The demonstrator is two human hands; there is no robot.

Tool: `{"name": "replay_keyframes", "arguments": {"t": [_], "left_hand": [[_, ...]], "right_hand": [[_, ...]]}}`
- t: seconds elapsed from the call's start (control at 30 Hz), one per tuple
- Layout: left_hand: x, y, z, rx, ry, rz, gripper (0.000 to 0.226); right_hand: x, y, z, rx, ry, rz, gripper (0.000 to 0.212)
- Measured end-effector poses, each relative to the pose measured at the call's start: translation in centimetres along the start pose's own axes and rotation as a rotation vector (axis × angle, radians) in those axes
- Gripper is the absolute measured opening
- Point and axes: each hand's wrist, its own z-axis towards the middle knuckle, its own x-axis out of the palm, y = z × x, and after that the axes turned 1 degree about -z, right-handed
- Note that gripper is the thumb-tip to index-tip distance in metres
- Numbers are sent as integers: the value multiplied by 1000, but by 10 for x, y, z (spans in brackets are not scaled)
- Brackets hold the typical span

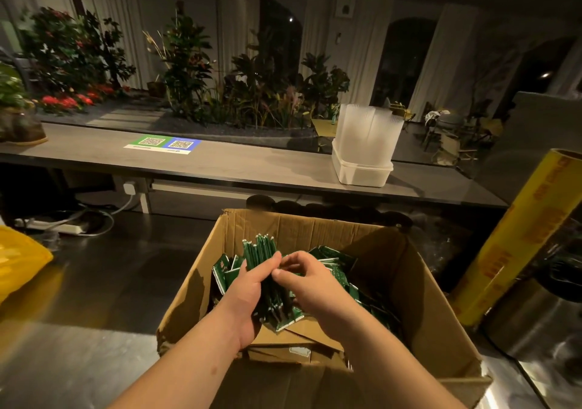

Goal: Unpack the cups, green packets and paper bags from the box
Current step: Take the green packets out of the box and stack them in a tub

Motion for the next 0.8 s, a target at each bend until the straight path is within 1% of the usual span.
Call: {"name": "replay_keyframes", "arguments": {"t": [0.13,0.17,0.27,0.3,0.33,0.4,0.47,0.53,0.57,0.63,0.67,0.7,0.73,0.77,0.8], "left_hand": [[4,4,-35,27,23,134,85],[2,8,-45,15,19,156,92],[-6,30,-70,-85,29,198,126],[-9,37,-74,-125,43,193,130],[-13,45,-81,-160,57,183,127],[-20,65,-97,-188,53,162,113],[-28,88,-108,-234,0,149,106],[-35,107,-109,-290,-47,122,109],[-38,114,-107,-314,-48,121,115],[-49,138,-97,-357,-62,175,129],[-53,150,-90,-373,-74,204,130],[-56,161,-84,-390,-93,230,124],[-56,167,-82,-400,-101,264,108],[-55,170,-86,-397,-100,299,86],[-54,173,-87,-394,-120,324,70]], "right_hand": [[-7,14,-42,-36,6,-24,28],[-7,15,-55,-37,17,-20,29],[-7,9,-93,10,78,-20,28],[-8,6,-100,33,106,-21,27],[-7,1,-108,67,139,-16,27],[-3,-11,-125,145,207,9,28],[4,-28,-138,203,255,3,31],[12,-47,-144,252,261,-20,33],[17,-57,-143,275,251,-29,34],[25,-81,-141,325,224,-11,32],[29,-92,-140,358,212,12,32],[32,-102,-140,388,204,33,31],[36,-111,-138,410,199,51,32],[39,-121,-137,429,193,70,32],[42,-129,-136,447,182,89,32]]}}
